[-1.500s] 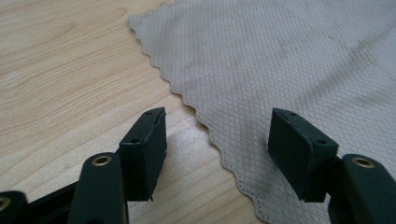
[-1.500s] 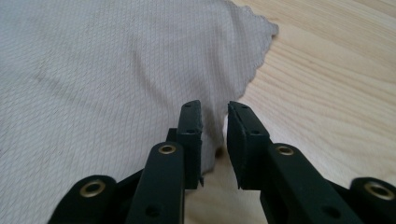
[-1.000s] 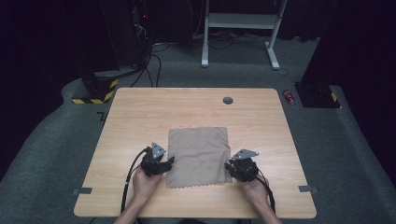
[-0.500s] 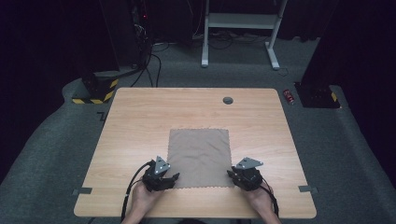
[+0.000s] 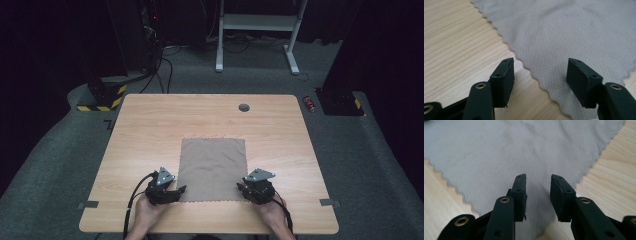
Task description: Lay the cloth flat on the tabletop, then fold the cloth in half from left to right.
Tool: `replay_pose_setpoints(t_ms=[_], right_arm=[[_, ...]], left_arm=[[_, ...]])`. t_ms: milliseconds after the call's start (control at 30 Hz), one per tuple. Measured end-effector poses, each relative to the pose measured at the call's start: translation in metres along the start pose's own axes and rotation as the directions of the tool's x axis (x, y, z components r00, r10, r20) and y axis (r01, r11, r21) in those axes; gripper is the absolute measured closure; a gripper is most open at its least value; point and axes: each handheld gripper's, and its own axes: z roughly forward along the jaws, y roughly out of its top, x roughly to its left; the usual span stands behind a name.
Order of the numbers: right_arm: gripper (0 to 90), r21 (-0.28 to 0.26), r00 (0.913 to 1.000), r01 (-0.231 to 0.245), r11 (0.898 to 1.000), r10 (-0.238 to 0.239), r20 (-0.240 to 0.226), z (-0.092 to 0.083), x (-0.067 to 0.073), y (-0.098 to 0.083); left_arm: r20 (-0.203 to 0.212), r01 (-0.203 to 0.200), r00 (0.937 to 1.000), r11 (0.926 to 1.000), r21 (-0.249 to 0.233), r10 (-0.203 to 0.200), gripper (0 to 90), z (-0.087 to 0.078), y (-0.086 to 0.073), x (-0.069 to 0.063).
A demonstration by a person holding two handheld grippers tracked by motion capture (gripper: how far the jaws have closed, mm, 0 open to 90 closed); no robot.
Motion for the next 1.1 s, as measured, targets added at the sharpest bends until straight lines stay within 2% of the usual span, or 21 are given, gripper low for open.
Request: replay_pose_setpoints(t_ms=[167, 267, 300, 367, 467, 1100], right_arm=[[63.6, -0.008, 0.9999, -0.002, 1.0, 0.002, -0.01, 0.008, 0.004, 0.005], [62.3, -0.02, 0.9998, -0.006, 1.0, 0.006, -0.017, 0.008, 0.003, 0.002], [62.0, -0.027, 0.9997, -0.01, 1.0, 0.01, -0.022, 0.007, 0.002, 0.001], [60.3, -0.033, 0.9999, -0.003, 0.999, 0.003, -0.016, 0.006, 0.003, -0.001], [59.7, -0.052, 0.9999, 0.002, 0.999, -0.002, -0.012, 0.006, 0.003, -0.004], [54.7, -0.048, 0.9997, -0.001, 0.999, 0.0, -0.025, 0.006, 0.003, -0.004]], left_arm=[[-0.009, 0.038, 0.9992, 0.9987, -0.035, -0.038, 39.2, 0.009, 0.011, 0.004], [-0.034, 0.059, 0.9976, 0.9973, -0.043, -0.06, 39.1, 0.014, 0.013, 0.008], [-0.046, 0.056, 0.9973, 0.9979, -0.031, -0.058, 38.8, 0.016, 0.013, 0.01], [-0.066, 0.044, 0.9968, 0.9982, -0.04, -0.046, 37.5, 0.017, 0.009, 0.008], [-0.07, 0.052, 0.9961, 0.9979, -0.04, -0.054, 36.2, 0.015, 0.008, 0.008], [-0.08, 0.058, 0.995, 0.9977, -0.036, -0.061, 33.0, 0.015, 0.007, 0.008]])
